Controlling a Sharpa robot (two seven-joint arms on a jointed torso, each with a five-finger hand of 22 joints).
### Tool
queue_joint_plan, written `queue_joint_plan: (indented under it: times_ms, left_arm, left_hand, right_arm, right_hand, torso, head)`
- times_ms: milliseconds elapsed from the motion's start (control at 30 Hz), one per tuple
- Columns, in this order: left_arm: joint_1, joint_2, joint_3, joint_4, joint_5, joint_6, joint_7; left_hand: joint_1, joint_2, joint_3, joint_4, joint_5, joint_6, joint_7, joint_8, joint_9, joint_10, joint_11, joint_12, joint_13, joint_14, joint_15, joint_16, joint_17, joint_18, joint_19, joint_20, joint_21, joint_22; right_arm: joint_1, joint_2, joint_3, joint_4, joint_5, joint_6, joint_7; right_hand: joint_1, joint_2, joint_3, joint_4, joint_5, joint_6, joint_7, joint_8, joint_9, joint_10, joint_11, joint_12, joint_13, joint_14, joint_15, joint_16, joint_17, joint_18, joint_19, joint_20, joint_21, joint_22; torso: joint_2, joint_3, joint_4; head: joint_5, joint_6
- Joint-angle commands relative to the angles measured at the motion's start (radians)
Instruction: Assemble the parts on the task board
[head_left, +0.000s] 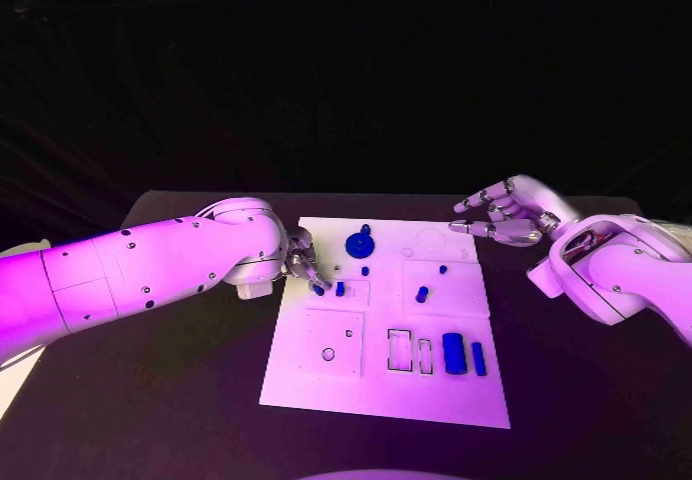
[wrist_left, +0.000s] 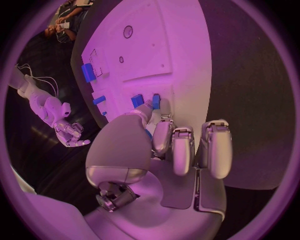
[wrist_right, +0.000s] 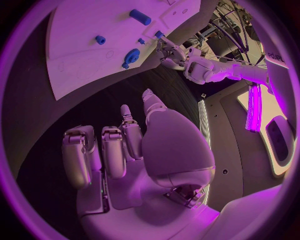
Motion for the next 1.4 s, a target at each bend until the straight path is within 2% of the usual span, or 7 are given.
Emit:
queue_joint_plan:
  times_ms: [33,667,1033,1267,1400]
  left_arm:
    - [-0.011,0.003,-0.009,0.001,0.018,0.023,-0.045]
    - [-0.011,0.003,-0.009,-0.007,0.018,0.016,-0.068]
    - [-0.012,0.002,-0.009,-0.013,0.018,0.006,-0.074]
    - [-0.012,-0.001,-0.008,-0.011,0.018,-0.006,-0.071]
    - [-0.012,-0.005,-0.008,-0.007,0.021,-0.027,-0.065]
  left_hand:
    - [-0.024,-0.003,0.005,0.008,0.006,0.03,-0.026,0.006,0.004,0.006,-0.001,0.007,0.002,0.112,0.001,0.003,0.263,-0.009,0.079,-0.006,0.006,0.21]
    - [-0.114,-0.045,0.045,0.028,0.009,0.047,-0.032,0.017,0.03,0.016,-0.005,0.014,0.014,0.112,-0.002,0.003,0.263,-0.013,0.087,-0.008,0.016,0.226]
    - [-0.194,-0.081,0.049,0.074,0.008,0.056,-0.033,0.029,0.052,0.022,-0.006,0.02,0.022,0.112,-0.003,0.003,0.263,-0.016,0.093,-0.01,0.024,0.237]
    - [-0.221,-0.091,0.029,0.097,0.008,0.057,-0.032,0.033,0.06,0.023,-0.005,0.02,0.023,0.112,-0.002,0.003,0.263,-0.016,0.093,-0.009,0.024,0.237]
    - [-0.249,-0.095,-0.004,0.127,0.008,0.057,-0.031,0.035,0.066,0.023,-0.005,0.02,0.024,0.112,-0.002,0.003,0.263,-0.017,0.094,-0.009,0.025,0.24]
  right_arm:
    - [0.0,0.0,0.0,0.002,-0.001,0.01,0.005]
    - [0.0,-0.001,0.0,0.004,-0.002,0.009,0.005]
    - [0.0,-0.001,0.0,0.004,-0.003,0.009,0.006]
    - [0.0,-0.001,0.0,0.003,-0.003,0.008,0.007]
    - [0.0,-0.001,0.0,0.002,-0.003,0.008,0.007]
  right_hand:
    - [0.003,0.008,-0.006,0.001,0.006,0.005,-0.002,0.002,0.002,-0.007,0.0,-0.002,0.119,0.09,0.004,-0.004,0.208,-0.007,0.105,0.001,0.004,0.263]
    - [0.002,0.008,-0.008,0.002,0.006,0.005,-0.002,0.002,0.002,-0.009,0.0,-0.006,0.117,0.089,0.004,-0.006,0.204,-0.007,0.105,0.001,0.004,0.263]
    - [0.0,0.007,-0.012,0.005,0.005,0.005,-0.002,0.002,0.002,-0.01,0.0,-0.008,0.116,0.088,0.005,-0.007,0.203,-0.007,0.105,0.001,0.004,0.263]
    - [0.0,0.007,-0.012,0.005,0.005,0.005,-0.002,0.002,0.002,-0.01,0.0,-0.008,0.116,0.088,0.005,-0.007,0.203,-0.007,0.105,0.001,0.004,0.263]
    - [0.0,0.007,-0.012,0.005,0.005,0.005,-0.002,0.002,0.002,-0.01,0.0,-0.008,0.116,0.088,0.005,-0.007,0.203,-0.007,0.105,0.001,0.004,0.263]
  torso:
    - [0.0,0.0002,-0.0001]
    - [0.0,0.0002,0.0001]
    - [0.0,-0.0006,-0.0002]
    - [0.0,-0.0005,0.0]
    - [0.0,-0.0012,0.0008]
  head:
    - [0.002,-0.002]
    - [0.0,-0.003]
    - [-0.001,0.0]
    - [-0.001,0.001]
    - [0.0,0.001]
